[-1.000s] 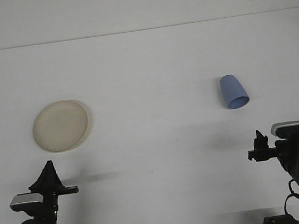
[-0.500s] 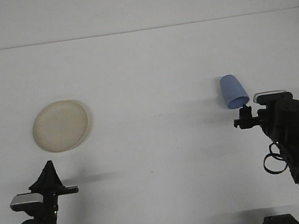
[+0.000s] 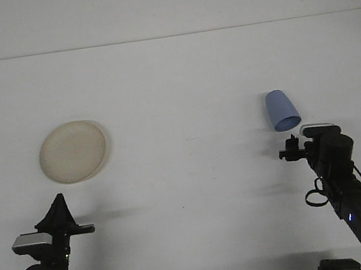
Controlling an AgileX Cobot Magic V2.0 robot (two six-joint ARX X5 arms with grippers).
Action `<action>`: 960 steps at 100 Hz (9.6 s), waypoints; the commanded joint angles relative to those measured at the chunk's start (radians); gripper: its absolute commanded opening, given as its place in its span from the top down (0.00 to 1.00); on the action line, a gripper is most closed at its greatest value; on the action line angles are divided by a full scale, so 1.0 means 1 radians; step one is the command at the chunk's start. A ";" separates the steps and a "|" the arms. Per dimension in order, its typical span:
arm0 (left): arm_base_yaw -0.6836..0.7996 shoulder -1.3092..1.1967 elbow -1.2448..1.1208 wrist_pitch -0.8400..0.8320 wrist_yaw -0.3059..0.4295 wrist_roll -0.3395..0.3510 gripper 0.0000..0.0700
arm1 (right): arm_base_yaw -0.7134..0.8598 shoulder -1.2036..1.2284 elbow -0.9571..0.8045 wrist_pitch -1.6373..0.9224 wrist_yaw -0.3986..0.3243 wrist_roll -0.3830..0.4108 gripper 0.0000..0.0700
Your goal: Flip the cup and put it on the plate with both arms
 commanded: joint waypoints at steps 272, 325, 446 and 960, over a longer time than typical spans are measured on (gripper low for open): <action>0.001 -0.002 -0.020 0.012 0.002 0.013 0.98 | 0.579 -0.283 0.634 -1.133 0.136 0.406 1.00; 0.001 -0.002 -0.020 0.012 0.002 0.013 0.98 | 0.916 0.349 1.064 -1.427 0.141 0.367 1.00; 0.001 -0.002 -0.020 0.012 0.002 0.013 0.98 | 0.958 0.687 1.115 -1.498 0.026 0.207 0.52; 0.000 0.820 1.022 -1.115 0.106 -0.026 0.82 | 0.171 -0.775 0.032 -0.522 0.082 0.095 0.46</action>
